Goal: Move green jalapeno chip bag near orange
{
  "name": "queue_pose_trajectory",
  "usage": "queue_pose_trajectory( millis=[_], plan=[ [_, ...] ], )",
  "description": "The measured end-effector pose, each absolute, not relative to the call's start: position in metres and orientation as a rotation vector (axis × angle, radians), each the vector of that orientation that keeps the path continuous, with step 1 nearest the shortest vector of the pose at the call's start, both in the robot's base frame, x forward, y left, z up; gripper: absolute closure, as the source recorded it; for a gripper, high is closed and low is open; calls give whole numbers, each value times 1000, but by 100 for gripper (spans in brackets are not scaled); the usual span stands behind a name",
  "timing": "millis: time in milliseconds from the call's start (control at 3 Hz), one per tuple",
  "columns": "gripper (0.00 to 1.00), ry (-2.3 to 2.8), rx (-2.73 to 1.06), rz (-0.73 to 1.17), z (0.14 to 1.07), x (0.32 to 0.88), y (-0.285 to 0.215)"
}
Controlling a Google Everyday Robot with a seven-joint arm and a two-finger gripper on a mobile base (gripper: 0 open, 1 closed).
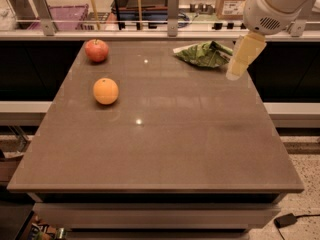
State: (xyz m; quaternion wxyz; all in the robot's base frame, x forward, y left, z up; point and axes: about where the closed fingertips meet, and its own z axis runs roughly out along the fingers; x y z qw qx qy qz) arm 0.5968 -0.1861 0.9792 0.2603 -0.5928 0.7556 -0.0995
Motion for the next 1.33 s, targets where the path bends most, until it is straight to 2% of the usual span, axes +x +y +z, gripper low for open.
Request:
queue_pose_trajectory(
  millis=[1333],
  plan=[
    [0,1992,-1468,-228,941,719,-193]
  ],
)
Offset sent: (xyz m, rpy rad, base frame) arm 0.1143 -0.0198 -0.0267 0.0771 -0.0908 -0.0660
